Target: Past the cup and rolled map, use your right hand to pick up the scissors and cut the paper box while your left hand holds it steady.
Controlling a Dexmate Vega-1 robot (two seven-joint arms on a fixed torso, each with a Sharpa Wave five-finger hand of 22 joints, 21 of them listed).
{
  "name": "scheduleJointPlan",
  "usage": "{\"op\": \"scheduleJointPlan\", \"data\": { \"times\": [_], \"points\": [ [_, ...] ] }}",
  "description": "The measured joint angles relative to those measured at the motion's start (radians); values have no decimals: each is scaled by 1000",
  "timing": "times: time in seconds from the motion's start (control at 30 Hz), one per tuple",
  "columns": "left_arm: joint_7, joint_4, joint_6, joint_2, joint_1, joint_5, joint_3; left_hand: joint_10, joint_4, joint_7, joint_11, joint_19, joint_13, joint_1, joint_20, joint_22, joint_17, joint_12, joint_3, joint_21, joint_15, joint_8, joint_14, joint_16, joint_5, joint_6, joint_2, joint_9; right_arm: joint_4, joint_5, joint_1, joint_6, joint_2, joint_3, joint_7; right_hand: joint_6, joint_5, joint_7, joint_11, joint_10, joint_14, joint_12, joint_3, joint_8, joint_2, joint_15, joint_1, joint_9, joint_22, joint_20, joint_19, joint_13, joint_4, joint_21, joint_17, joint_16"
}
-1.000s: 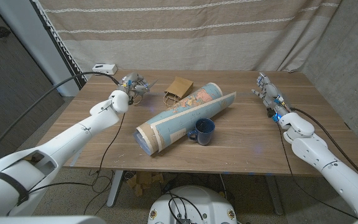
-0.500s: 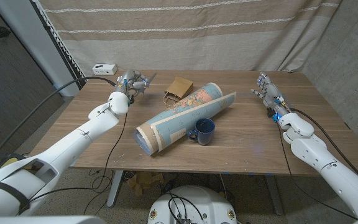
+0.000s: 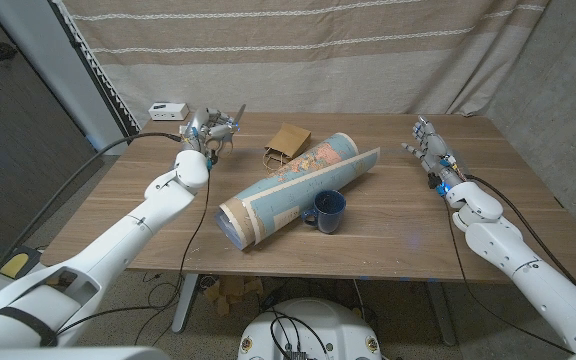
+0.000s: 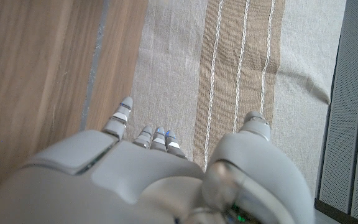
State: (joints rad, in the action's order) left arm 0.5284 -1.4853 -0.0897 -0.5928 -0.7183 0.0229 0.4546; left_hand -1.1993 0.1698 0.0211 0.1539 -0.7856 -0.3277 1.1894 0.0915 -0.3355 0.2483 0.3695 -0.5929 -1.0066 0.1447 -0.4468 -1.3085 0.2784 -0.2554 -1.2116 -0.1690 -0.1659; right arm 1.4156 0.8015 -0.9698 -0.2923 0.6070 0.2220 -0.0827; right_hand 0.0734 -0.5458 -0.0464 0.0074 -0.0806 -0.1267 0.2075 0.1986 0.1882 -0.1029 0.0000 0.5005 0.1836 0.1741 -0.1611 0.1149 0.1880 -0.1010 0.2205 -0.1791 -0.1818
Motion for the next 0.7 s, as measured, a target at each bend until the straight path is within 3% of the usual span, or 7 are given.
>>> {"op": "scheduleJointPlan", "data": {
  "times": [0.1,0.23,0.7],
  "points": [
    [13,3,19,13,-8,18,-13,1,0,0,1,4,2,0,-4,2,0,-4,0,-7,0,3,0,0,2,0,0,-4,-1,2,0,-2,-3,-1,0,0,0,0,0,0,4,0,0,0,0,-4,0,0,0,12,11,0,0,0,0,0],
    [20,6,46,25,-16,47,-27,1,0,0,1,4,8,3,-4,2,1,-4,0,-11,0,7,0,0,3,0,-3,-5,-1,3,0,-7,-7,-2,2,0,0,0,0,0,8,4,0,0,-5,-8,5,0,0,58,-15,0,0,-8,0,0],
    [10,12,136,57,-37,129,-61,-4,4,-11,-4,4,9,4,-4,11,-4,-8,-4,-15,0,26,0,0,6,0,-4,-7,-5,5,-5,-26,-14,-7,2,0,7,0,4,4,14,4,0,0,-5,-14,5,0,0,77,-9,0,0,-8,0,0]
  ]
}}
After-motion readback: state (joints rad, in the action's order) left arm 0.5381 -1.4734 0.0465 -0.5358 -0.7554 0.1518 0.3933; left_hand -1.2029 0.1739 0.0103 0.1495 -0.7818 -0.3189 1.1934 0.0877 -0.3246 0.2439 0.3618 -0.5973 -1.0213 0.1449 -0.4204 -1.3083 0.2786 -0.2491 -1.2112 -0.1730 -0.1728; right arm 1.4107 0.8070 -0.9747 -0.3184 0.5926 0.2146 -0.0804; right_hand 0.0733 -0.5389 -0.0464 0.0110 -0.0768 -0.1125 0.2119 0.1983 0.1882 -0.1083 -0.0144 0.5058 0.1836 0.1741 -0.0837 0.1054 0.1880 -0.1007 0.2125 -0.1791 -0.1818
